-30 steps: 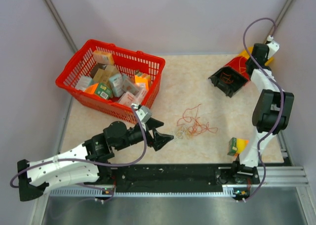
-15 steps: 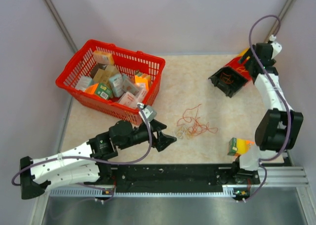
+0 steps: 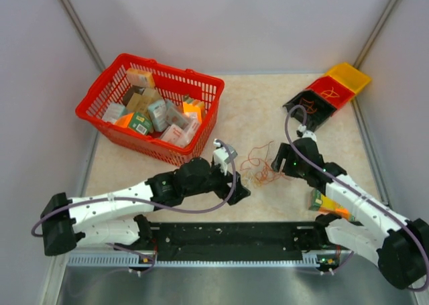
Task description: Untangle the cables
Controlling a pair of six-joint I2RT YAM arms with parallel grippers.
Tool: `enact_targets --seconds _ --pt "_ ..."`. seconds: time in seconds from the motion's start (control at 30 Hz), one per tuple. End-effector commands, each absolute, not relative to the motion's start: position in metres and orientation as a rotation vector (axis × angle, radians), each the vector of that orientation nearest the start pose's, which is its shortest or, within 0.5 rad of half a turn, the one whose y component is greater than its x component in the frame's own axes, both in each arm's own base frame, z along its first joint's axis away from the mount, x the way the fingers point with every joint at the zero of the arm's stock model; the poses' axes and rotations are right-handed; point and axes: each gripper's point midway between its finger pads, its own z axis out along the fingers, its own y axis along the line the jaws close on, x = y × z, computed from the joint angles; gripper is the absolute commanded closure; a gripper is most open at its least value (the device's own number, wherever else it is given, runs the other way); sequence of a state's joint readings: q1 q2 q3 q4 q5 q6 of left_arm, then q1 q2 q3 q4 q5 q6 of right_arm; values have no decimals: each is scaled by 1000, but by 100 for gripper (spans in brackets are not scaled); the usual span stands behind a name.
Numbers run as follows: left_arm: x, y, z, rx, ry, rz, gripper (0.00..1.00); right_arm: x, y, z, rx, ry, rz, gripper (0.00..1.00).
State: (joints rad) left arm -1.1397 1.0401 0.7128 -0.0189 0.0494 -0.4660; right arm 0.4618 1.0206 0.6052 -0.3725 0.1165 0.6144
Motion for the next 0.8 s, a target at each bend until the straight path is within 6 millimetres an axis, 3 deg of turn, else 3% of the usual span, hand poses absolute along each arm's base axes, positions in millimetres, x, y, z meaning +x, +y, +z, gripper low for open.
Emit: enact_targets --seconds 0.0,0.13,0.23,0.37,0.57,0.7,0.77 --pt "135 -357 199 738 2002 -1056 19 237 117 100 321 2292 419 28" --pt "154 -377 171 780 2101 -922 21 233 112 97 353 2276 430 30" --pt "178 -384 152 763 2178 -741 21 241 110 95 364 2275 424 35" --pt "197 -391 110 817 2277 -564 21 253 119 83 394 2312 519 44" --pt "213 -386 58 854 2441 -457 23 252 135 66 371 2391 612 77" --pt "211 -380 40 849 2485 -478 36 248 131 79 348 2370 597 97" --pt "209 -374 30 839 2511 -488 53 249 122 103 349 2317 562 100"
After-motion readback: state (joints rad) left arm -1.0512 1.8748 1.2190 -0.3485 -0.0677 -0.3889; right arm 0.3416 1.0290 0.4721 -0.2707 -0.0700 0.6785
